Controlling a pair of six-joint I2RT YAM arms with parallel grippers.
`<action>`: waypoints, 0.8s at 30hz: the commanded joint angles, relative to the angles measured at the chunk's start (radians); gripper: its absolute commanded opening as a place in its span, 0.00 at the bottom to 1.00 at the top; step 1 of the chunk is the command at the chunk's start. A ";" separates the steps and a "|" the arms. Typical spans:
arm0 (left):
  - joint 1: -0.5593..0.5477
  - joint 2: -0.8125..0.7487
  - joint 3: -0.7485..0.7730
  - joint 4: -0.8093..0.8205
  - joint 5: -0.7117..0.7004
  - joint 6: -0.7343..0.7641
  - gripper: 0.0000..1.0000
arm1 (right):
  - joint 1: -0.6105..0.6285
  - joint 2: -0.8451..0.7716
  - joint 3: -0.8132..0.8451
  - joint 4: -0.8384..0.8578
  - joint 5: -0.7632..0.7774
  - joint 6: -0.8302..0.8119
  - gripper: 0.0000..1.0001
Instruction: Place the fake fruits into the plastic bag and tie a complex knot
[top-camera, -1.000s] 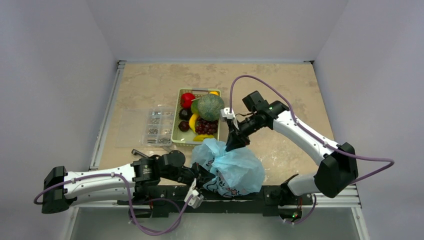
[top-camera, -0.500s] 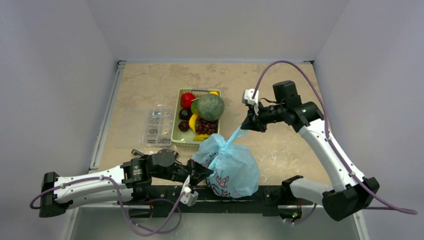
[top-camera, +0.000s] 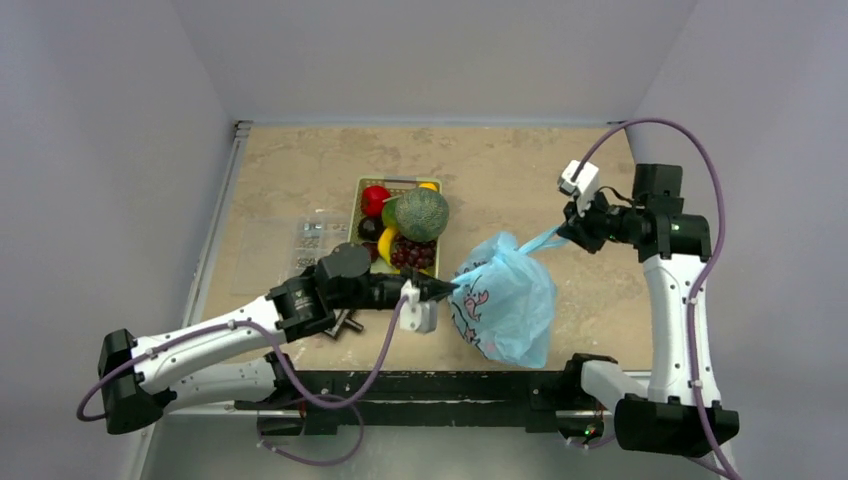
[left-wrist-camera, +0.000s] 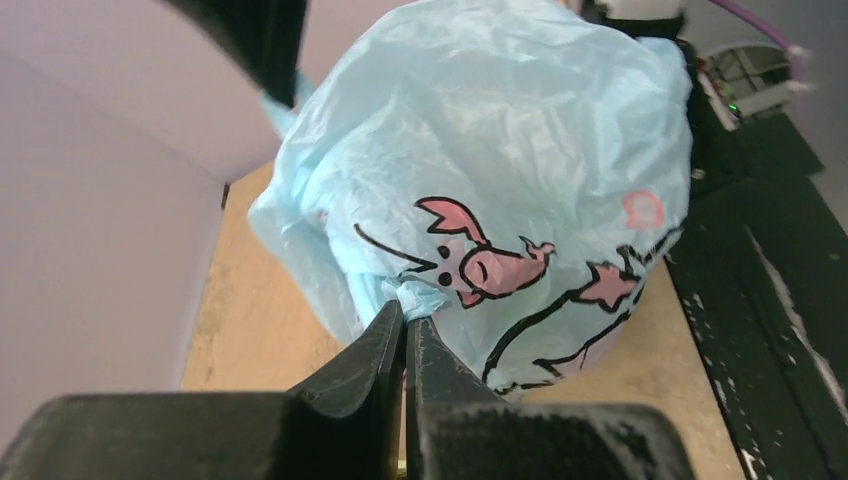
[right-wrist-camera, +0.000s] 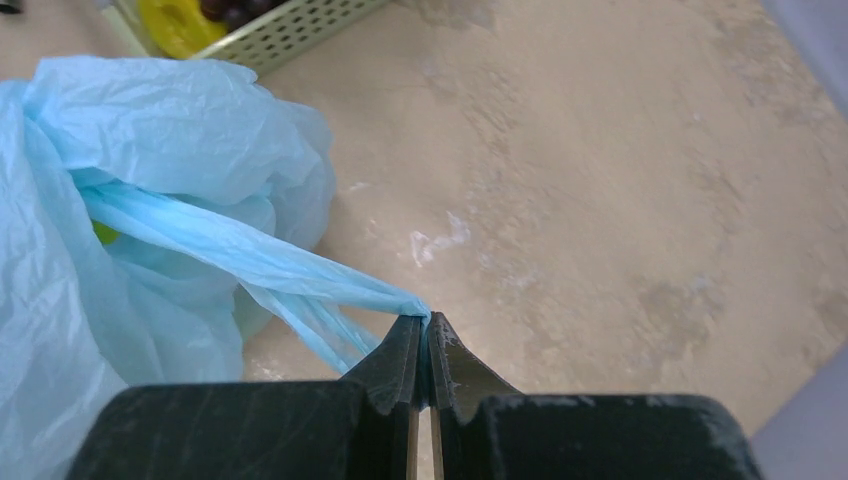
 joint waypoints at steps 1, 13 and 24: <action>0.162 0.106 0.152 -0.002 0.148 -0.211 0.00 | -0.134 0.020 0.053 0.065 0.115 -0.088 0.00; 0.287 0.359 0.192 -0.204 0.187 -0.152 0.00 | -0.167 0.119 -0.244 0.469 0.221 0.086 0.00; 0.397 0.255 0.035 -0.390 0.264 -0.061 0.00 | -0.203 0.224 -0.367 0.730 0.339 0.027 0.00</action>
